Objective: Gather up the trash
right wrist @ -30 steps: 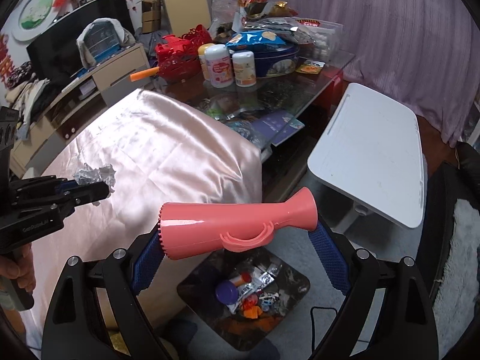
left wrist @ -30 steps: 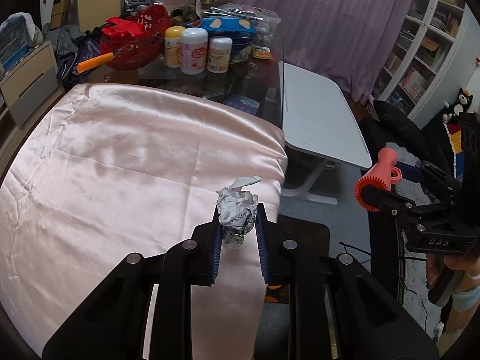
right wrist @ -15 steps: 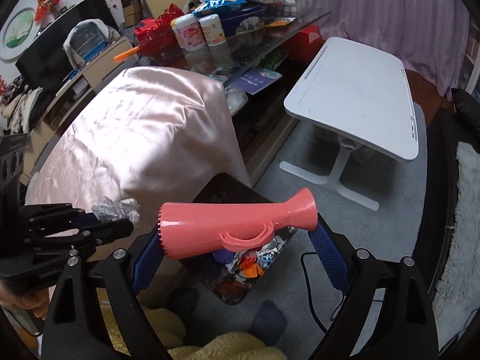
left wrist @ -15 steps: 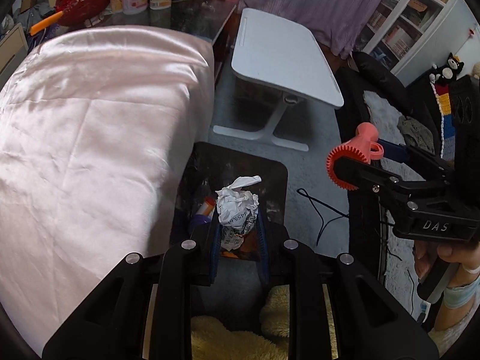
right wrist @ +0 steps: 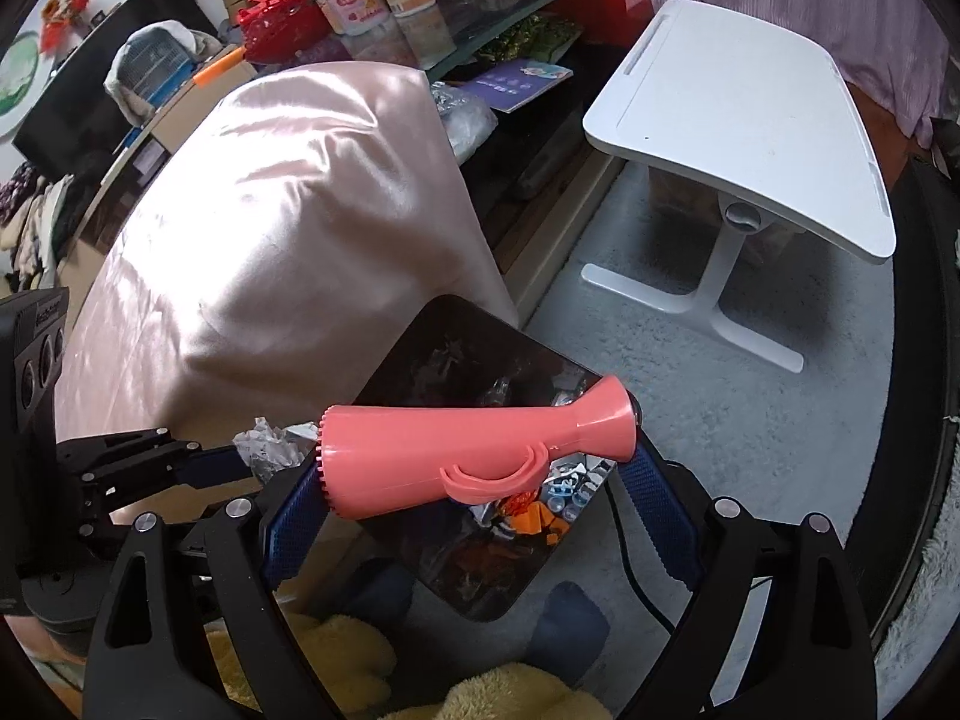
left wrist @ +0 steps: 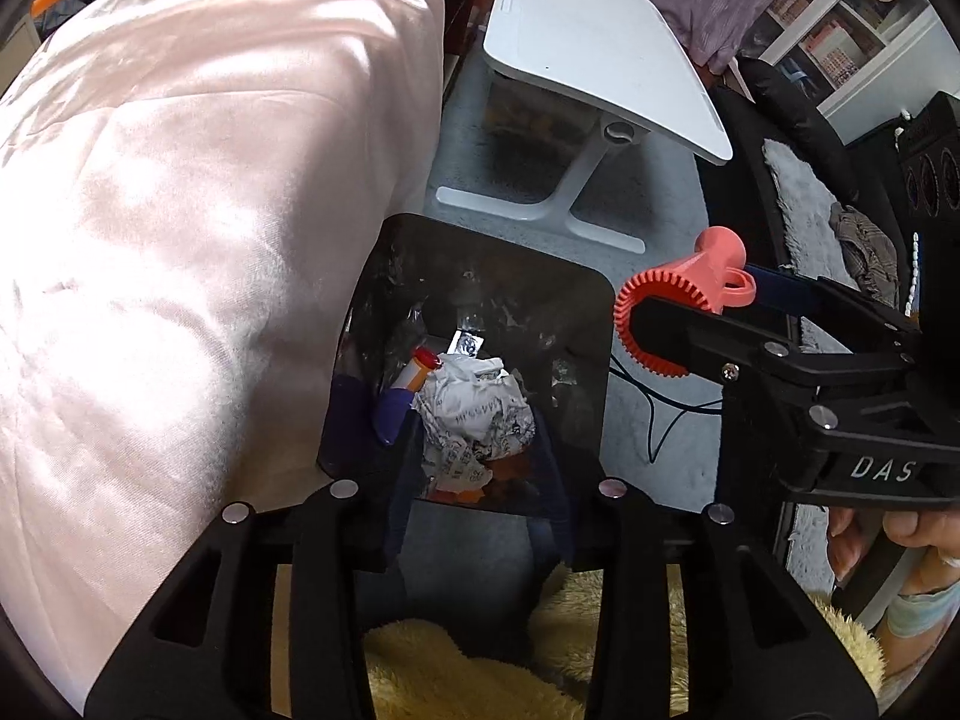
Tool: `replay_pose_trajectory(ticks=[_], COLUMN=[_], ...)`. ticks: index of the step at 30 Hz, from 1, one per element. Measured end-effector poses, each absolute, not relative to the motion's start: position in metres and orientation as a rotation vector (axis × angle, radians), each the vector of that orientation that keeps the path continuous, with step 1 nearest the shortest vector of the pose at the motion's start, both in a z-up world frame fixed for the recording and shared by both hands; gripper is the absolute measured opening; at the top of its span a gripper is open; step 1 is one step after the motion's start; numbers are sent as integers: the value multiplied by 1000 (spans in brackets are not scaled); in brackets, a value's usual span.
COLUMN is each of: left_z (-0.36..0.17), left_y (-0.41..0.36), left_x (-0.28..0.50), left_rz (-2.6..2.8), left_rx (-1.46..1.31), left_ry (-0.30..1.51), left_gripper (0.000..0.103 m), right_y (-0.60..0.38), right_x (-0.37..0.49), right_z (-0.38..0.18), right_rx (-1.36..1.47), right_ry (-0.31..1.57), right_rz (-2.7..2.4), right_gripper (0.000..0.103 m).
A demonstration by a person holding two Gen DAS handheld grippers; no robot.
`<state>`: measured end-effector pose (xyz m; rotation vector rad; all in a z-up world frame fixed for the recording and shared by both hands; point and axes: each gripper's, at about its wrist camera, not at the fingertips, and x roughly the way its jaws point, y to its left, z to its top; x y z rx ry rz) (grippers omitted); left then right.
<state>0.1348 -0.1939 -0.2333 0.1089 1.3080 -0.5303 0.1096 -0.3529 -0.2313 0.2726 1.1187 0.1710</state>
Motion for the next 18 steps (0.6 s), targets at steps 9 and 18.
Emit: replay_pose_trajectory(ticks=[9,18], left_z=[-222,-167], left_y=[-191,-169], left_x=[132,113], left_rz=[-567,-535], left_rx=[89,79], left_ry=[1289,1167], left_gripper=[57,72], right_y=[-347,-348], right_x=[119,103], right_z=[-227,-177], right_rx=[281,247], right_ry=[1117,1027], right_rz=[162,117], right_gripper=[97,100])
